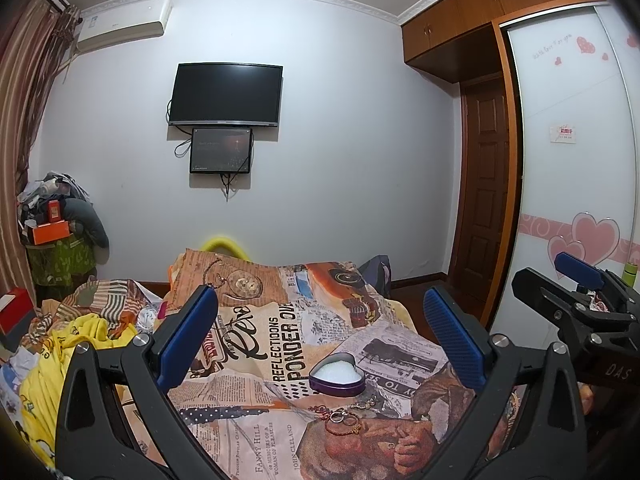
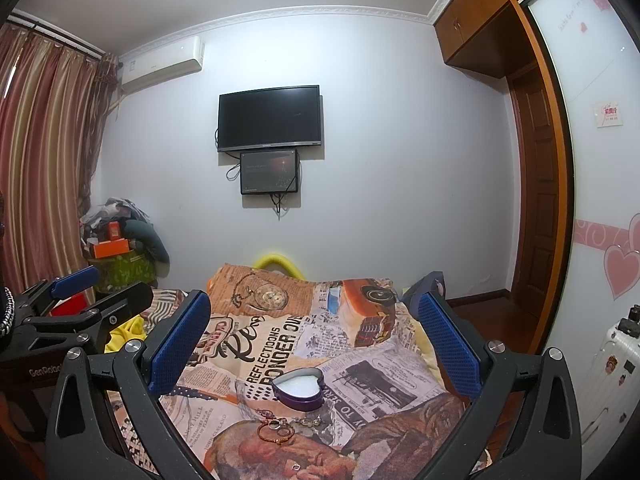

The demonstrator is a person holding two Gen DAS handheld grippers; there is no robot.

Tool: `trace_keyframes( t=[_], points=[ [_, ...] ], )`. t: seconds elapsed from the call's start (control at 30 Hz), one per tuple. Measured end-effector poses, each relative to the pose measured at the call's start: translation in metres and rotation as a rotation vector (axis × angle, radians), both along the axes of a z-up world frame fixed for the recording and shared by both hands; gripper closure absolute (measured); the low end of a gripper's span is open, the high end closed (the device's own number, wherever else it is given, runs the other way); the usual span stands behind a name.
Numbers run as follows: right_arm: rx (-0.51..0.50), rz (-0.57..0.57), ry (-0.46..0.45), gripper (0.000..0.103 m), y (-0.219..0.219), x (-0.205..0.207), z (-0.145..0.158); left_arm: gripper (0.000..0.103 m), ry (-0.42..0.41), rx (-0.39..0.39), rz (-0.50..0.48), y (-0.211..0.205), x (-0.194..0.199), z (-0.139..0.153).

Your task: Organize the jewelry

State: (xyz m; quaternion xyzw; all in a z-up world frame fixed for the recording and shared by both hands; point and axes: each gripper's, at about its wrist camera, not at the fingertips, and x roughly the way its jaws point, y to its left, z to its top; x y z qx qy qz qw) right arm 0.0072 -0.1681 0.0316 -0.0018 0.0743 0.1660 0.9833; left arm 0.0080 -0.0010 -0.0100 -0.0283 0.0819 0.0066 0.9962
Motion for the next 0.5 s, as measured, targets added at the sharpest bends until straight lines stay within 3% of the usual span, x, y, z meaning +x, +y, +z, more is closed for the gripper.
trace_keyframes(
  t=[0.5],
  points=[
    [-0.002,-0.001,0.004,0.000,-0.0019,-0.0043,-0.0027,0.000,0.005,0.001,0.002,-0.0011,0.0010,0.0011]
  ],
)
